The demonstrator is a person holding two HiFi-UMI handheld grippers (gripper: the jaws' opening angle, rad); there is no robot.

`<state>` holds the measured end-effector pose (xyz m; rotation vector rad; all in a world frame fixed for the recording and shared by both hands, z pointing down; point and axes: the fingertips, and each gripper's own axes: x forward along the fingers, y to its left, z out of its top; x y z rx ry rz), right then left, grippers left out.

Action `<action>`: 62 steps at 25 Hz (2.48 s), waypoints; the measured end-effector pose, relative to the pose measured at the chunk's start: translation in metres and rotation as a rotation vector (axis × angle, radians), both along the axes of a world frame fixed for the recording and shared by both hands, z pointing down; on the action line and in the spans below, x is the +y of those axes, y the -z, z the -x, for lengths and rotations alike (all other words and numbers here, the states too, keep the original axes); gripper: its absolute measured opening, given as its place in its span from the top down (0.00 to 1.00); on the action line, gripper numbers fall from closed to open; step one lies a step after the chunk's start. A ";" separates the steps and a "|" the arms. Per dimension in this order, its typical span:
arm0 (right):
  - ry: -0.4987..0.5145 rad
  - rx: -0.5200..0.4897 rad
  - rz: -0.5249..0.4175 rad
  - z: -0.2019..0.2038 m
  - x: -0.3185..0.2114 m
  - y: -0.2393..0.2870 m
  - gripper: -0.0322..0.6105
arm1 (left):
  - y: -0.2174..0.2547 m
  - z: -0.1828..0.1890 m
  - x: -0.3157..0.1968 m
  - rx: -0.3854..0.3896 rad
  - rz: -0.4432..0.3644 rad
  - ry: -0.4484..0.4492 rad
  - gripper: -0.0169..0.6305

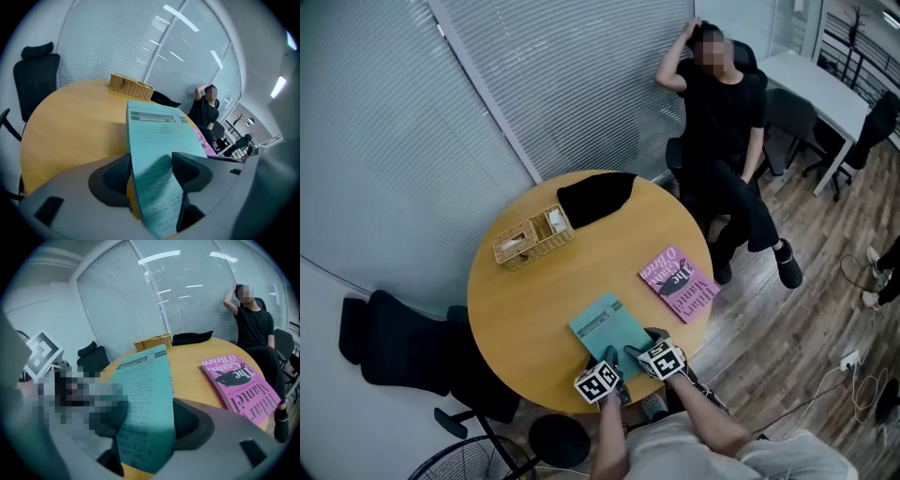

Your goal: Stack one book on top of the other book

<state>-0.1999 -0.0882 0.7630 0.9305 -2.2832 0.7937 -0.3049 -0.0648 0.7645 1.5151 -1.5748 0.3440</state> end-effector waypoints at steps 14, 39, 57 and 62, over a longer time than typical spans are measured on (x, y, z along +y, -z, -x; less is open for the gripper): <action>-0.110 -0.003 -0.095 -0.046 0.043 0.038 0.47 | 0.037 -0.044 0.034 -0.004 -0.074 -0.128 0.52; -0.145 0.037 -0.160 -0.113 0.026 0.060 0.47 | 0.049 -0.113 0.019 0.038 -0.095 -0.195 0.52; -0.051 0.034 -0.104 -0.188 -0.061 0.045 0.47 | 0.037 -0.189 -0.057 0.021 -0.024 -0.121 0.52; 0.013 0.039 -0.090 -0.205 -0.089 0.032 0.47 | 0.025 -0.208 -0.082 0.022 0.005 -0.092 0.52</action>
